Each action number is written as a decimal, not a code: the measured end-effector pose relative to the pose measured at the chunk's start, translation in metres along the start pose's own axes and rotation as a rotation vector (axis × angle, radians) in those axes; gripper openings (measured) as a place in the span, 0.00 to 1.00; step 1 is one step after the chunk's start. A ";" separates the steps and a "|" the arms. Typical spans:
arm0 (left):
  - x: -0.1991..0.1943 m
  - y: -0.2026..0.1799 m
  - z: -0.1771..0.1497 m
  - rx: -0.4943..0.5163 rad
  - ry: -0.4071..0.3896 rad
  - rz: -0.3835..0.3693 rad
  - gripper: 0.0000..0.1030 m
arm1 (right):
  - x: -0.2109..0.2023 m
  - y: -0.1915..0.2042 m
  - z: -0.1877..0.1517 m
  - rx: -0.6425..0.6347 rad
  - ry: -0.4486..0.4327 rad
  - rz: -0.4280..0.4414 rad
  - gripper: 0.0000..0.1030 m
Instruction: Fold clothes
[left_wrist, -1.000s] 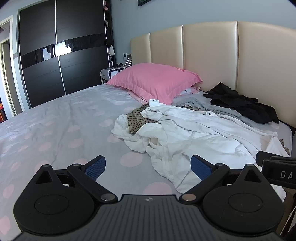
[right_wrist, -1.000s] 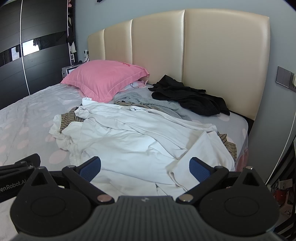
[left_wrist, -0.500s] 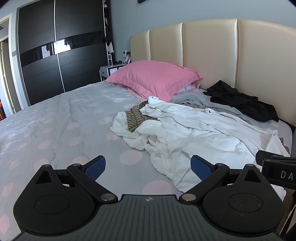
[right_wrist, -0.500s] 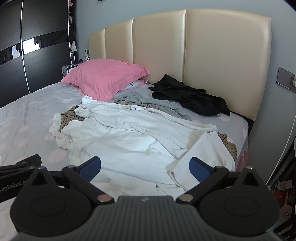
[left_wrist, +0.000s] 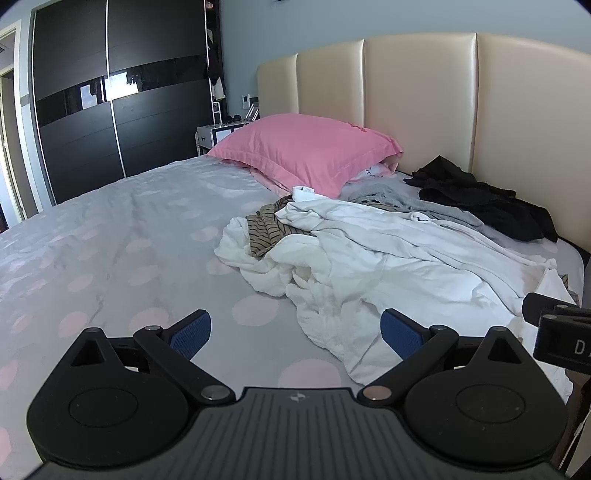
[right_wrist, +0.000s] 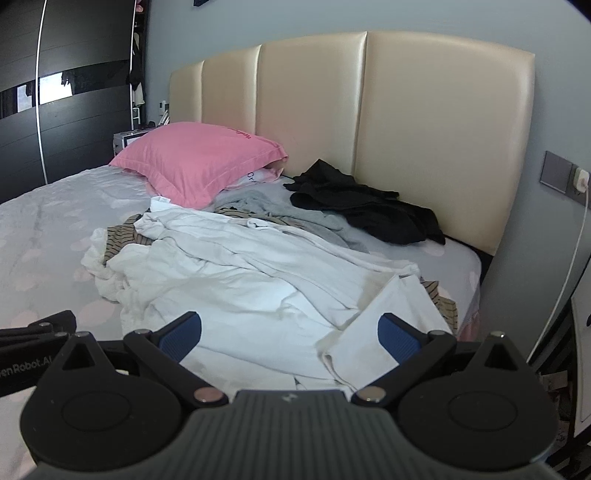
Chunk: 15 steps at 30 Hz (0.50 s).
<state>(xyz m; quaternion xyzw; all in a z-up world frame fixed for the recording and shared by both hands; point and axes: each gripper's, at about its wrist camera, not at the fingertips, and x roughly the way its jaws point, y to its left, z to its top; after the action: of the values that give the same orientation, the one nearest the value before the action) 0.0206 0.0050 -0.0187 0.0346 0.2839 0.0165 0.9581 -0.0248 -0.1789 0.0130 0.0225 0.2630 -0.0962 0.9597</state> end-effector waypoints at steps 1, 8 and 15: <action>0.003 0.001 0.001 0.000 -0.002 -0.004 0.98 | 0.003 -0.003 0.002 0.018 0.004 0.018 0.99; 0.032 0.003 0.019 0.018 0.007 -0.030 0.97 | 0.046 -0.012 0.032 0.021 0.061 0.017 0.99; 0.068 -0.001 0.030 0.015 0.021 -0.057 0.97 | 0.103 -0.006 0.059 -0.062 0.079 0.106 0.99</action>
<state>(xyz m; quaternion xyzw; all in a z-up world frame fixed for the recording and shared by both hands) 0.0939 0.0058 -0.0308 0.0337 0.2950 -0.0128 0.9548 0.0906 -0.2084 0.0114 0.0102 0.3018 -0.0361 0.9526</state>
